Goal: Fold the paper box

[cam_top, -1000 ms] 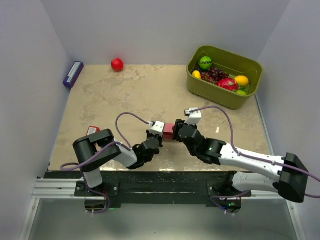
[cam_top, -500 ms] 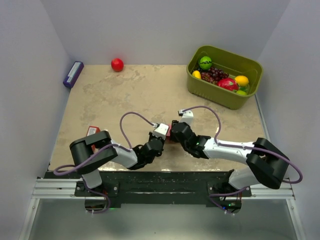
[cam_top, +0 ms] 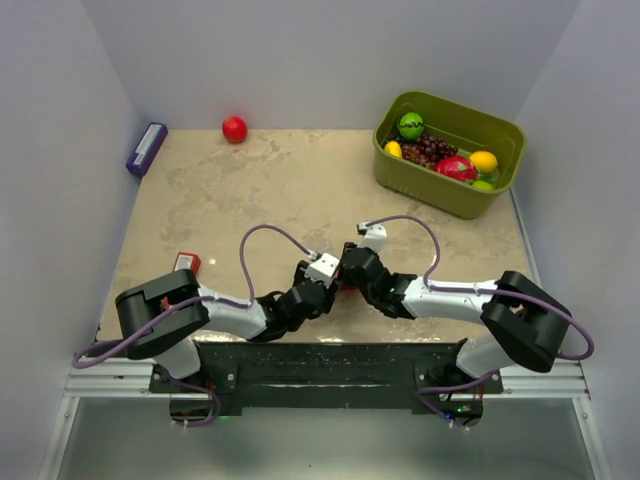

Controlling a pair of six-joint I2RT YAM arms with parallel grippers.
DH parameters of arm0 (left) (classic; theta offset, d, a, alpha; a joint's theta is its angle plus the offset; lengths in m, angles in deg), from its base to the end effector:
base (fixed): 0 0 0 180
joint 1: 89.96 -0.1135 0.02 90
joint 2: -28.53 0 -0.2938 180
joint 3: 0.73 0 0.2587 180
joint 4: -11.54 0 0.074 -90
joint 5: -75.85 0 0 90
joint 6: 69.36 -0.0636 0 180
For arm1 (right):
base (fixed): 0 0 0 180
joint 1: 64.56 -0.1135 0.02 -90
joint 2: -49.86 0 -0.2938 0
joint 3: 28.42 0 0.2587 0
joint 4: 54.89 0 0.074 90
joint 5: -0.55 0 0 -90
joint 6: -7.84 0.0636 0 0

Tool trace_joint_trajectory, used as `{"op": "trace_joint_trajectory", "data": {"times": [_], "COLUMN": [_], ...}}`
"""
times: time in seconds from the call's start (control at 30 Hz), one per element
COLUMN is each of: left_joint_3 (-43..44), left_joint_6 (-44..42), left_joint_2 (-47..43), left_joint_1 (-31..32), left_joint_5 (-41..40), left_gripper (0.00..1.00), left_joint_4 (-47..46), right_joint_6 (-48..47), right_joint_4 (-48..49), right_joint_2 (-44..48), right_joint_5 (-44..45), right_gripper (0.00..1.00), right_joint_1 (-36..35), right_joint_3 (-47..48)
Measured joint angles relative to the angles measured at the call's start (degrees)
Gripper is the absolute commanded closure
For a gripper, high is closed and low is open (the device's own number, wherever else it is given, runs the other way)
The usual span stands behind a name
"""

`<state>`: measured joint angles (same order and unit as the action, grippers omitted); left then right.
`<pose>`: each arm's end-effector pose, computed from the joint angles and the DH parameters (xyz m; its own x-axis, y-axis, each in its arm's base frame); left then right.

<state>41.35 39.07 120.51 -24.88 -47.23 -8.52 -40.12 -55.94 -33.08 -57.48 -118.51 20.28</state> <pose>0.1609 -0.2640 0.1459 -0.3761 0.1807 -0.9088 0.4654 0.8850 -0.0166 0.2051 0.2245 0.1856 -0.5415 0.2214 -0.8110 -0.0928 0.9431 0.3194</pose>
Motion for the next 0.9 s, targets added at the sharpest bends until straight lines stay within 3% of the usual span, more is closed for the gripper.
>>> {"op": "trace_joint_trajectory", "data": {"times": [0.17,0.63,0.9], "left_joint_3": [-0.2,-0.5,-1.8], "left_joint_6": [0.1,5.0,6.1], "left_joint_2": [-2.9,-10.5,-15.0], "left_joint_1": [0.3,0.3,0.3], "left_joint_5": [2.7,4.9,11.0], "left_gripper": [0.23,0.17,0.15], "left_joint_4": [4.1,13.2,15.3], "right_joint_6": [0.5,1.1,2.9], "right_joint_4": [0.3,1.8,3.8], "right_joint_2": [-0.9,-1.5,-1.5], "right_joint_5": [0.0,0.0,0.4], "right_gripper": [0.6,0.62,0.64], "right_joint_1": [0.0,0.0,-0.1], "right_joint_3": [-0.3,-1.8,-4.2]}}
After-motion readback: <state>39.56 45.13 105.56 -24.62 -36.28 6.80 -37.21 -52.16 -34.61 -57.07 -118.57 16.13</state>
